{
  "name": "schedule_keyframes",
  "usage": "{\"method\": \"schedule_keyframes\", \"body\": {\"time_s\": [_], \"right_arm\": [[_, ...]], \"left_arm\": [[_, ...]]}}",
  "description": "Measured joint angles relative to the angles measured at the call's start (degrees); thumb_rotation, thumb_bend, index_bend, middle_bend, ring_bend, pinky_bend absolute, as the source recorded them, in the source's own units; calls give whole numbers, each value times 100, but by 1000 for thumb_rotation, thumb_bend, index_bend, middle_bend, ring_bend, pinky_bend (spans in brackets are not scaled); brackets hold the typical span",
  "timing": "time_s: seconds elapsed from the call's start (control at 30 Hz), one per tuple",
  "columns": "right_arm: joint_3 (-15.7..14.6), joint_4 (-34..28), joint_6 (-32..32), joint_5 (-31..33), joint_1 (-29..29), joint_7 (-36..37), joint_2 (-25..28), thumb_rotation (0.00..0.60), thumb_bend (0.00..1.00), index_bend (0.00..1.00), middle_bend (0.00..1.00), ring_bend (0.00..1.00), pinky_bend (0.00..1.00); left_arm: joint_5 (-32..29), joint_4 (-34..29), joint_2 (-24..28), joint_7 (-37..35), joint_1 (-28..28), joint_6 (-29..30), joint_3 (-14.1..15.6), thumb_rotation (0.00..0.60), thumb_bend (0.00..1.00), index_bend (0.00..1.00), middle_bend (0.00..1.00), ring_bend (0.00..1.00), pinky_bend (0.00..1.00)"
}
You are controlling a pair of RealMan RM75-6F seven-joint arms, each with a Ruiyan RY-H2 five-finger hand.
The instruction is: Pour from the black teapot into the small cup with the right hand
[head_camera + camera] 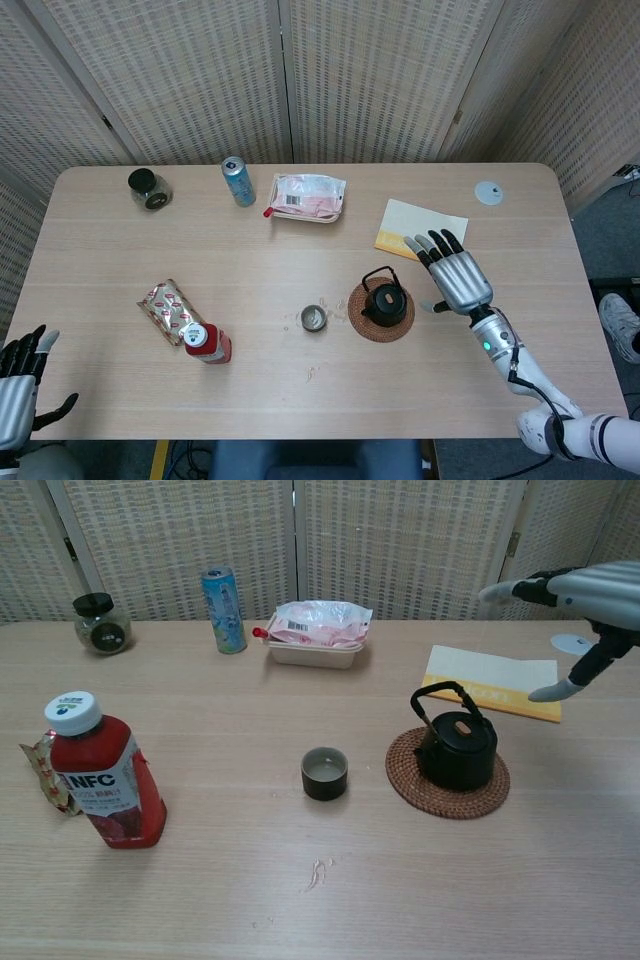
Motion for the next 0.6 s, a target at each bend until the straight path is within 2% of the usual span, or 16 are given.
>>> {"method": "schedule_keyframes", "body": {"time_s": [0.3,0.6], "right_arm": [[-380,-491,1338,-478,-1148,343,699,552,0,53,168,39,66],[-660,-621,2394,-945,-2166,935,1024,557,0,75,197,53,66]], "left_arm": [[17,-52,22,3,-103,-66,-51,600,210,55,0,0,0],[73,-194,58,26,-148,-48,-61,600,210,55,0,0,0]]}}
